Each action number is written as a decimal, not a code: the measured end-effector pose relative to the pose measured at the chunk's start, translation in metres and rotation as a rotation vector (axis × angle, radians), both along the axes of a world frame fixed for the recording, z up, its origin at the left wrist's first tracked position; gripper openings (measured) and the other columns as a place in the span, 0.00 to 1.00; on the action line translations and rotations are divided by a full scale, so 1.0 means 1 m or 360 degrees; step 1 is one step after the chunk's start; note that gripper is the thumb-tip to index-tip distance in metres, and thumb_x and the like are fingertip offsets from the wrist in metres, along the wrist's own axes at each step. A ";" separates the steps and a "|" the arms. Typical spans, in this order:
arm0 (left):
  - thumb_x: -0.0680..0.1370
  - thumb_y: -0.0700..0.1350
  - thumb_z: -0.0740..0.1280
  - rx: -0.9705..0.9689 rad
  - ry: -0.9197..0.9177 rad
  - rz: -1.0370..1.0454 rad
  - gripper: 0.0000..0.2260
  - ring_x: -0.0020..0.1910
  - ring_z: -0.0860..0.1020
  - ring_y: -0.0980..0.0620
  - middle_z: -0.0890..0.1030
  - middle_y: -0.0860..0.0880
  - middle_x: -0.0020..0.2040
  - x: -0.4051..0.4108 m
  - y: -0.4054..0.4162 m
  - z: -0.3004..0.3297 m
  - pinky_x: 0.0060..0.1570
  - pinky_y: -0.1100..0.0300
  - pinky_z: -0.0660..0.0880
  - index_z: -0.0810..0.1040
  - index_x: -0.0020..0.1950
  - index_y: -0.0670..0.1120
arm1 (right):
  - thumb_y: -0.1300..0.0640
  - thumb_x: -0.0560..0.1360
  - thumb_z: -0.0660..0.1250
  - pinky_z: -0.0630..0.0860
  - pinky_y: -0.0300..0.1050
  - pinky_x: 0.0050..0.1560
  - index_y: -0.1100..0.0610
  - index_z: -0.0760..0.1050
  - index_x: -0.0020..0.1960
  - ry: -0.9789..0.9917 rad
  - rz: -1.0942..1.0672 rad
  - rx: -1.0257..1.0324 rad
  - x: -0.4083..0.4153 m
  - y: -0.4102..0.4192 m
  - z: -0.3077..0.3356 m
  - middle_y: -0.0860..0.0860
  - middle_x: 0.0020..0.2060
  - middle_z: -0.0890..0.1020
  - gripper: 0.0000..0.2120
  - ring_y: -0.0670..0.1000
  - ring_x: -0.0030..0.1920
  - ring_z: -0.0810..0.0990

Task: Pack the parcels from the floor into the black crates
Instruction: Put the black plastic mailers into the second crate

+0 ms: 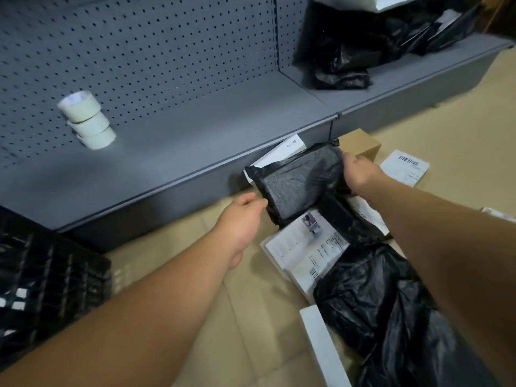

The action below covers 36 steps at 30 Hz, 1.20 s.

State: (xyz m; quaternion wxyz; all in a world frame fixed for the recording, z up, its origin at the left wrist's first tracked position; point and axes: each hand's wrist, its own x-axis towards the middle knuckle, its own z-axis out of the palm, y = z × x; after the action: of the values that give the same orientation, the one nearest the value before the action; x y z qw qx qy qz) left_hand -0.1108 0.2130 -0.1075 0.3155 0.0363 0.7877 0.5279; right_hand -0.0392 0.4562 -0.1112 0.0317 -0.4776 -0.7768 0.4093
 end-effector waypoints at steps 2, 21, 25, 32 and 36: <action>0.80 0.53 0.67 0.0017 -0.0052 0.0017 0.19 0.67 0.75 0.51 0.78 0.51 0.67 0.000 0.012 -0.007 0.73 0.48 0.68 0.74 0.71 0.55 | 0.55 0.86 0.44 0.64 0.56 0.70 0.69 0.65 0.72 0.0049 -0.0045 -0.0049 -0.005 0.010 -0.007 0.69 0.70 0.69 0.24 0.67 0.71 0.68; 0.83 0.56 0.62 0.0249 -0.0393 0.0134 0.17 0.62 0.80 0.55 0.84 0.53 0.62 0.007 0.044 -0.020 0.69 0.54 0.71 0.78 0.67 0.51 | 0.34 0.76 0.58 0.65 0.48 0.60 0.56 0.68 0.73 0.0517 -0.0293 -0.0637 -0.007 0.026 -0.020 0.51 0.67 0.75 0.34 0.53 0.65 0.73; 0.82 0.58 0.62 0.0287 -0.0323 0.0171 0.24 0.72 0.72 0.52 0.75 0.51 0.73 0.005 0.028 -0.005 0.76 0.51 0.64 0.71 0.76 0.51 | 0.29 0.74 0.56 0.65 0.56 0.66 0.55 0.71 0.71 0.0496 -0.0245 -0.0618 -0.010 0.018 -0.008 0.51 0.62 0.73 0.37 0.53 0.61 0.72; 0.83 0.58 0.59 0.0315 -0.0074 0.0252 0.20 0.65 0.76 0.57 0.78 0.56 0.69 -0.008 -0.018 0.033 0.62 0.56 0.68 0.73 0.74 0.54 | 0.34 0.80 0.49 0.73 0.46 0.42 0.52 0.76 0.49 0.0561 -0.0027 -0.0635 -0.006 -0.013 0.034 0.48 0.41 0.78 0.26 0.52 0.42 0.77; 0.84 0.59 0.54 0.0399 -0.0087 0.0231 0.20 0.74 0.70 0.51 0.74 0.57 0.73 -0.016 -0.051 0.059 0.68 0.49 0.64 0.73 0.73 0.56 | 0.33 0.80 0.48 0.76 0.54 0.58 0.54 0.78 0.57 0.0603 0.0018 -0.0769 -0.009 -0.039 0.064 0.54 0.56 0.81 0.30 0.59 0.57 0.79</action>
State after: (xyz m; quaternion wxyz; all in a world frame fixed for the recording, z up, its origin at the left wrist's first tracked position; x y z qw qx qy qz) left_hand -0.1270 0.1624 -0.0486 0.2908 0.0040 0.7072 0.6444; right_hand -0.0481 0.4167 -0.0471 0.0593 -0.3820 -0.6399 0.6641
